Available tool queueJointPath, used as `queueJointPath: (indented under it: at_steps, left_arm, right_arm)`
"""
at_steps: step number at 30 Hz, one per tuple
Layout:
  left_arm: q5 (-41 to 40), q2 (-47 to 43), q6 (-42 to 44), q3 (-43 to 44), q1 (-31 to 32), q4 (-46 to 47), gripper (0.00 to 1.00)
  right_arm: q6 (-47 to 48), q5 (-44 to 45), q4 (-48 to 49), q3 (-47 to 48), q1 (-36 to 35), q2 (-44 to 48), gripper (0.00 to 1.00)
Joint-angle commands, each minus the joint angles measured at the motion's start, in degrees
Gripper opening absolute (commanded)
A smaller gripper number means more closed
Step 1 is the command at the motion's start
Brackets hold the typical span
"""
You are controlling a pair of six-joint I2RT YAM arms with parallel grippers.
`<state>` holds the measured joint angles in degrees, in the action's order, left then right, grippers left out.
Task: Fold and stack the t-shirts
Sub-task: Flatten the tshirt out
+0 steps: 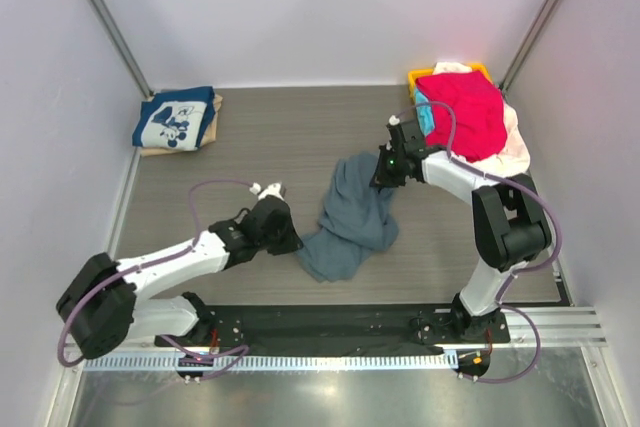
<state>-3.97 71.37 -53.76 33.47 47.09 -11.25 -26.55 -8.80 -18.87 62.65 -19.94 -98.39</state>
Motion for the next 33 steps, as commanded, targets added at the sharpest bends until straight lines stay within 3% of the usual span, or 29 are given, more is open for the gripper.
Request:
queueJointPath:
  at_steps: [1, 8, 10, 14, 18, 19, 20, 24, 25, 26, 27, 29, 33]
  left_arm:
    - [-5.6, -6.2, 4.4, 4.6, -2.8, -11.1, 0.00]
    - [-5.7, -12.5, 13.7, 17.3, -16.4, -24.0, 0.00]
    - [-5.4, -11.0, 16.2, 26.4, -20.9, -29.5, 0.00]
    - [-9.5, -9.4, 21.9, 44.3, -24.5, -37.3, 0.00]
    - [-14.9, -9.9, 26.2, 50.4, -24.8, -42.6, 0.00]
    - [-15.3, -11.4, 26.3, 50.2, -24.9, -43.2, 0.00]
    - [-15.5, -12.4, 26.3, 48.5, -24.9, -43.7, 0.01]
    - [-14.9, -20.0, 25.4, 37.5, -24.9, -44.7, 0.13]
    - [-13.0, -21.6, 25.4, 35.1, -24.9, -44.6, 0.42]
    - [-12.4, -24.9, 25.4, 30.3, -24.8, -44.5, 0.73]
    - [-12.5, -26.4, 25.1, 28.1, -24.8, -43.5, 0.99]
    - [-13.2, -28.6, 24.0, 23.2, -24.8, -42.5, 1.00]
    - [-13.9, -27.6, 24.4, 25.2, -24.9, -41.8, 1.00]
  right_arm:
    - [0.6, -2.1, 1.5, 5.6, -0.4, -1.1, 0.01]
    - [1.9, -0.9, -6.3, 25.9, -0.3, -0.8, 0.01]
    - [2.8, -0.3, -10.3, 34.4, -0.3, 0.5, 0.01]
    - [4.3, 7.7, -13.9, 38.8, 0.7, 8.6, 0.01]
    - [3.3, 16.9, -14.4, 27.1, 2.3, 23.2, 0.01]
    - [3.0, 18.7, -14.4, 19.7, 2.3, 26.3, 0.01]
    - [2.4, 19.6, -13.9, 15.6, 2.3, 33.0, 0.01]
    - [-4.2, 16.2, -13.2, -5.4, 2.3, 45.9, 0.03]
    - [-7.0, 13.4, -13.2, -13.0, 2.3, 47.7, 0.20]
    - [-8.0, 12.0, -13.1, -16.3, 2.3, 49.4, 0.52]
    - [-8.6, 11.6, -13.3, -19.0, 2.2, 52.2, 0.96]
    - [-9.4, 13.9, -14.1, -23.4, 2.4, 54.3, 1.00]
    - [-8.2, 15.6, -14.1, -21.4, 2.3, 54.4, 1.00]
